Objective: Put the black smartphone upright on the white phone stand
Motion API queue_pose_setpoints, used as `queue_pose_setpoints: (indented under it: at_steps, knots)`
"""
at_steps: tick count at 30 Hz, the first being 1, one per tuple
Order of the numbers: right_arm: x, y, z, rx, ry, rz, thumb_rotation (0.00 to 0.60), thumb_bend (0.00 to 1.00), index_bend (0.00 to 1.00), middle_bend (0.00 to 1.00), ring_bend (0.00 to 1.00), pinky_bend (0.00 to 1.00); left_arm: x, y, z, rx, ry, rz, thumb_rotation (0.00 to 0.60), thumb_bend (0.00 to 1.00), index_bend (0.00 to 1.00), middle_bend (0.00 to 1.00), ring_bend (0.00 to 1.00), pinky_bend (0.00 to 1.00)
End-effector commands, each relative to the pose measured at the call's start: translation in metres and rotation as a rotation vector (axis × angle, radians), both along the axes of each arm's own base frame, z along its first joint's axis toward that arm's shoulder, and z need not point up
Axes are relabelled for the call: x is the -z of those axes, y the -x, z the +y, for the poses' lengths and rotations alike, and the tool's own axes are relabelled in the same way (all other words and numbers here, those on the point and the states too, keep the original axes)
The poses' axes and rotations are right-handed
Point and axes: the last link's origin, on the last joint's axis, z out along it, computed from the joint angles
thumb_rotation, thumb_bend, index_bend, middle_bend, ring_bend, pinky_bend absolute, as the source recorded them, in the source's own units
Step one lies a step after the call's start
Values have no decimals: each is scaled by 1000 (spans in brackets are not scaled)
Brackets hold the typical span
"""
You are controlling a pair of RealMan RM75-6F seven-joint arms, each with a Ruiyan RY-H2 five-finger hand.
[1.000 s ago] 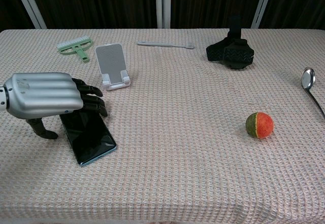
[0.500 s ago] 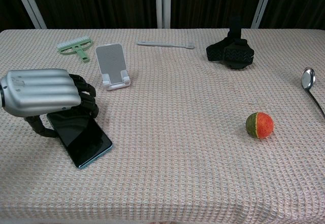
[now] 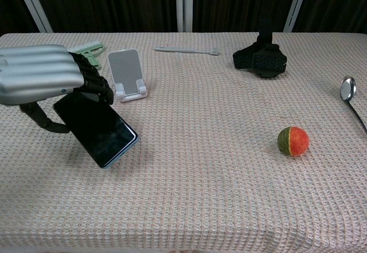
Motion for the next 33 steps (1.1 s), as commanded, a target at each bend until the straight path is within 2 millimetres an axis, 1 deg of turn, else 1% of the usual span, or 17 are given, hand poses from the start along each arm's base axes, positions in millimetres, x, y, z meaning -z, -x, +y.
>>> queue_pose_setpoints:
  at_steps: [1,5,7,10,11,14,16,20,24,27,33]
  knots:
    - [-1,0,0,-1,3,2,600,147,0,0,0,0,-18,-5,6,58,-72,13,600,269,488,489,347,326]
    - [-3,-1,1,-3,10,0,600,147,0,0,0,0,-40,-11,16,167,-199,108,600,287,491,492,370,326]
    - [-3,-1,1,-4,13,-3,600,147,0,0,0,0,-51,-15,23,259,-309,184,600,294,496,495,379,326]
    - [-1,-1,0,-4,9,-8,600,147,0,0,0,0,-59,-24,28,330,-449,266,600,298,502,500,388,325]
    - [0,-1,0,-4,7,-9,600,147,0,0,0,0,-60,-28,28,341,-471,277,600,298,502,500,388,324]
    - [2,0,0,-5,1,-11,600,147,0,0,0,0,-60,-41,31,393,-515,313,600,298,502,499,389,323]
    - [1,-1,1,-8,1,-9,600,146,0,0,0,0,-59,-48,36,442,-536,363,600,298,499,493,389,316]
    - [-2,-3,1,-7,14,-1,600,147,0,0,0,0,-53,-56,49,518,-573,479,600,298,492,488,389,307]
    - [-5,-4,1,-9,23,-2,600,147,0,0,0,0,-47,-62,59,591,-570,589,600,298,491,487,389,303]
    - [-4,-3,1,-2,21,-6,600,147,0,0,0,0,-43,-69,63,615,-556,628,600,299,489,484,388,300]
    - [-2,3,1,30,9,-3,600,146,0,0,0,0,-33,-89,65,631,-549,644,600,299,483,476,385,297]
